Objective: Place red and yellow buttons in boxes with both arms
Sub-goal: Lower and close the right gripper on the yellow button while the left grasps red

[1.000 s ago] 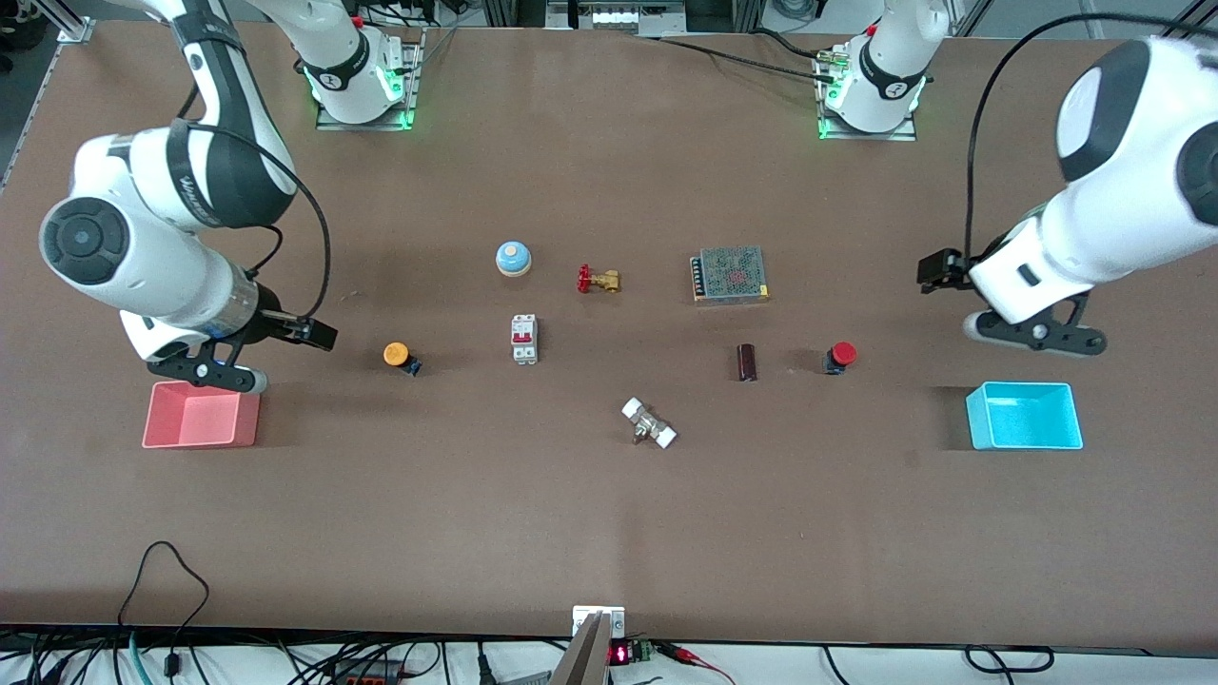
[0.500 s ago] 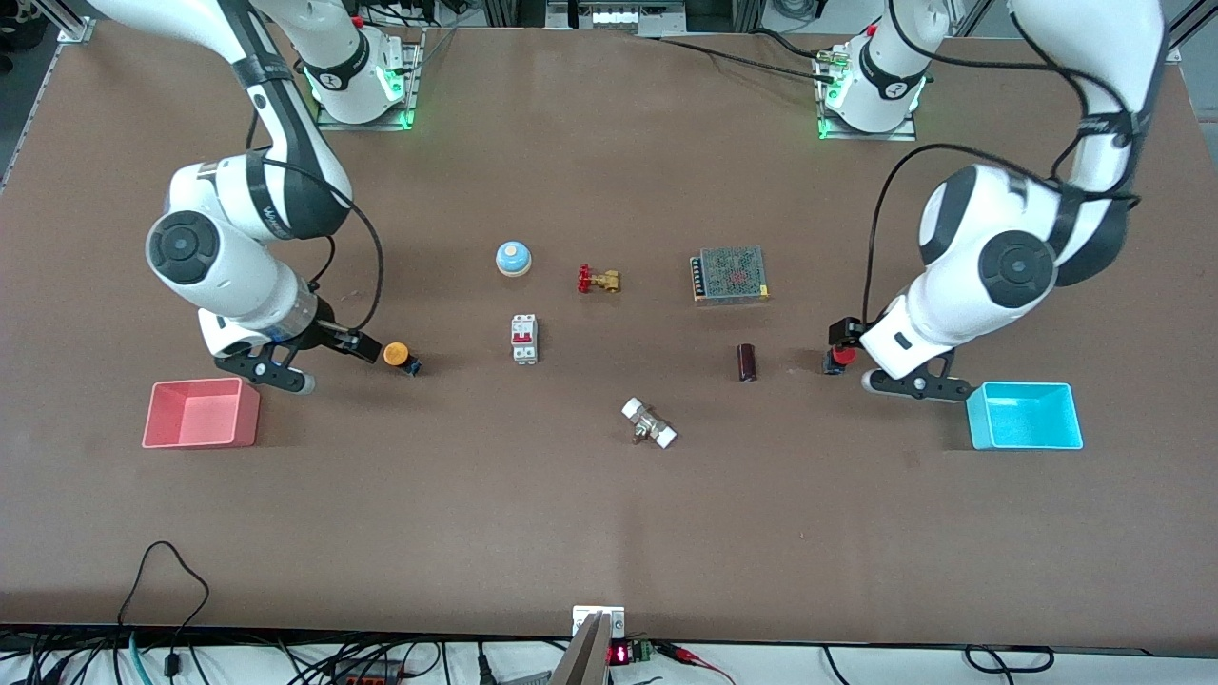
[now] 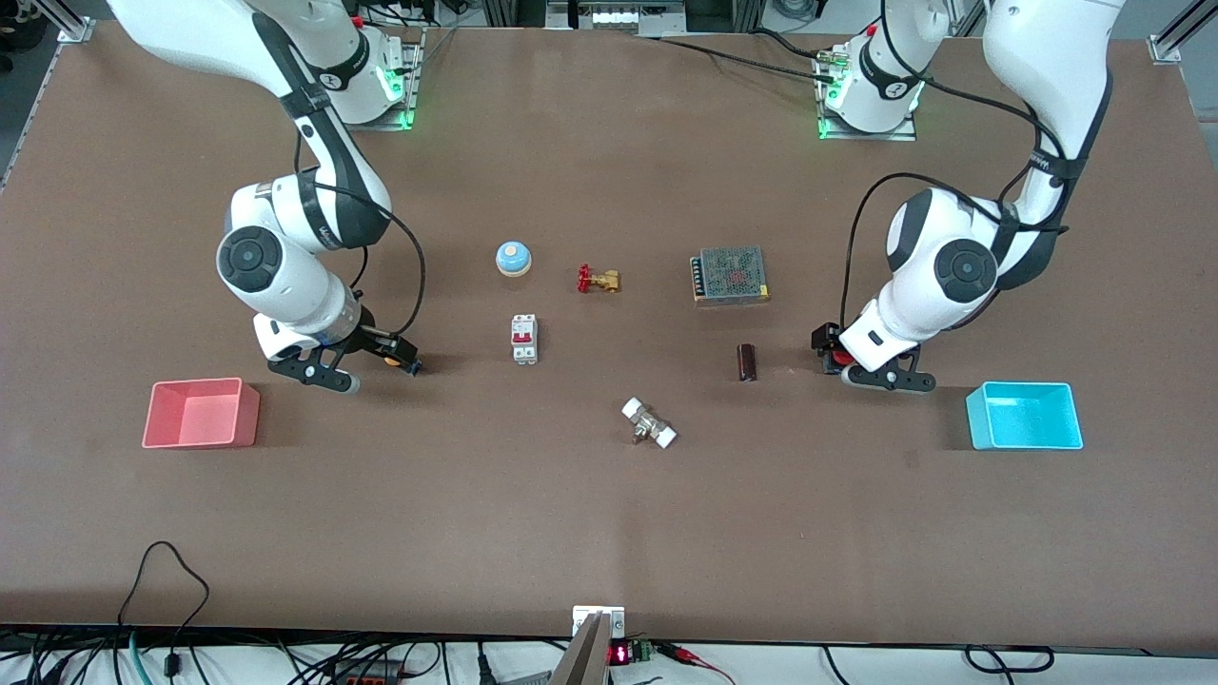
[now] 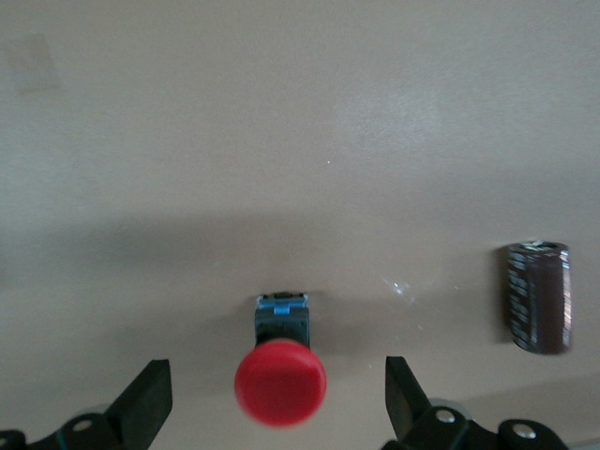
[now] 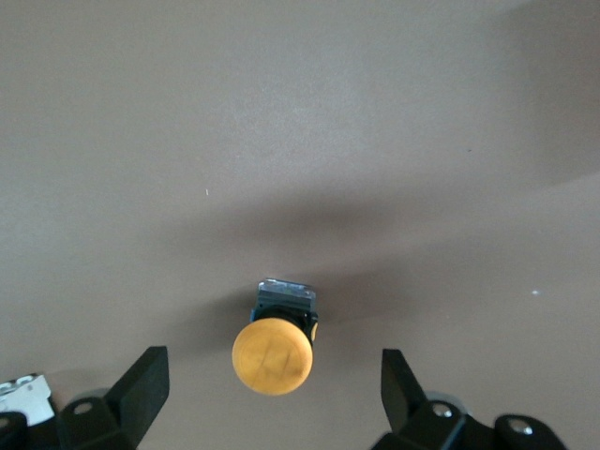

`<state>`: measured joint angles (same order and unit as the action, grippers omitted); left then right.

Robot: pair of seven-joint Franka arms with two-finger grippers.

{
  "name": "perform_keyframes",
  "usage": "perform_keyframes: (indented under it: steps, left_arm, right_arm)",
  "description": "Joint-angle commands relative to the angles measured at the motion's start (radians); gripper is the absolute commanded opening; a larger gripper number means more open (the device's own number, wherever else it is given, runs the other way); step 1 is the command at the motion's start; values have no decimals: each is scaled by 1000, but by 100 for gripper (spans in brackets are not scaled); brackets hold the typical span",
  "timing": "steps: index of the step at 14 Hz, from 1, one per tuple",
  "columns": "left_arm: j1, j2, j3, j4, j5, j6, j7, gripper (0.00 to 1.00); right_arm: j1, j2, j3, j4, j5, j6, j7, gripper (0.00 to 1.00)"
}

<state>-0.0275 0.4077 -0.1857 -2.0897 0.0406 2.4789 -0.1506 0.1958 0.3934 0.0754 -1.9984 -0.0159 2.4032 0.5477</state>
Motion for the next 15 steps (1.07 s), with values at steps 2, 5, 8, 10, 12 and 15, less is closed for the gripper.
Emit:
perform_keyframes:
  steps: [2, 5, 8, 10, 12, 15]
  left_arm:
    - [6, 60, 0, -29, 21, 127, -10, 100]
    - [6, 77, 2, -32, 21, 161, -10, 100]
    - [6, 74, 2, -39, 21, 161, -10, 67]
    - [8, 74, 2, -47, 21, 161, -9, 39]
    - [8, 71, 2, -47, 21, 160, -7, 26]
    - [9, 56, 5, -38, 21, 147, 0, 17]
  right_arm:
    - [10, 24, 0, -10, -33, 34, 14, 100]
    - [8, 54, 0, -10, -32, 76, 14, 100]
    - [8, 65, 0, -10, -32, 82, 15, 100]
    - [8, 74, 0, -10, -32, 82, 15, 100]
    - [8, 76, 0, -10, -32, 79, 15, 100]
    - [10, 76, 1, -10, -32, 73, 15, 100]
